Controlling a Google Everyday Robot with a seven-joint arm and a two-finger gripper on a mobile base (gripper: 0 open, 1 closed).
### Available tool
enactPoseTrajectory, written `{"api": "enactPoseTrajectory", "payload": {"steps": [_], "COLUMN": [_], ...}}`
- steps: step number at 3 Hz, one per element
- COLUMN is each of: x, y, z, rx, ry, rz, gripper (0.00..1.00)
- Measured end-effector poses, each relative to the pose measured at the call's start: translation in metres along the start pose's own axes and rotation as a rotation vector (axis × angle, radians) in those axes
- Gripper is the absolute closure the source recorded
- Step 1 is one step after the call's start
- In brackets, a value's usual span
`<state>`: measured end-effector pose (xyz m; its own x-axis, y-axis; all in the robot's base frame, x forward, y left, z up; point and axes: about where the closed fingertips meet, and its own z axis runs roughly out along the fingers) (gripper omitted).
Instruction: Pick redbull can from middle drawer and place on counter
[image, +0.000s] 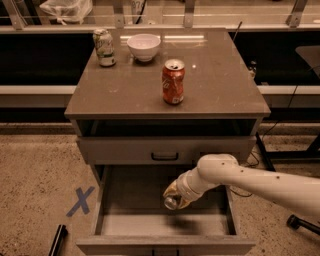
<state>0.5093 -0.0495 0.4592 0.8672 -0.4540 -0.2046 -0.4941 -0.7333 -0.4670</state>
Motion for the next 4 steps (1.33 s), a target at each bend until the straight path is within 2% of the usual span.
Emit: {"api": "enactPoseTrajectory", "payload": {"steps": [1, 3, 4], "x": [-0.021, -0.025, -0.038], "y": [-0.010, 0.018, -0.001], "z": [-0.065, -0.221, -0.311], "rx": [0.131, 0.343, 0.410], "ry": [-0.035, 0.039, 0.089], "rz": [-0.018, -0.118, -0.310], "gripper": [1.00, 1.00, 1.00]}}
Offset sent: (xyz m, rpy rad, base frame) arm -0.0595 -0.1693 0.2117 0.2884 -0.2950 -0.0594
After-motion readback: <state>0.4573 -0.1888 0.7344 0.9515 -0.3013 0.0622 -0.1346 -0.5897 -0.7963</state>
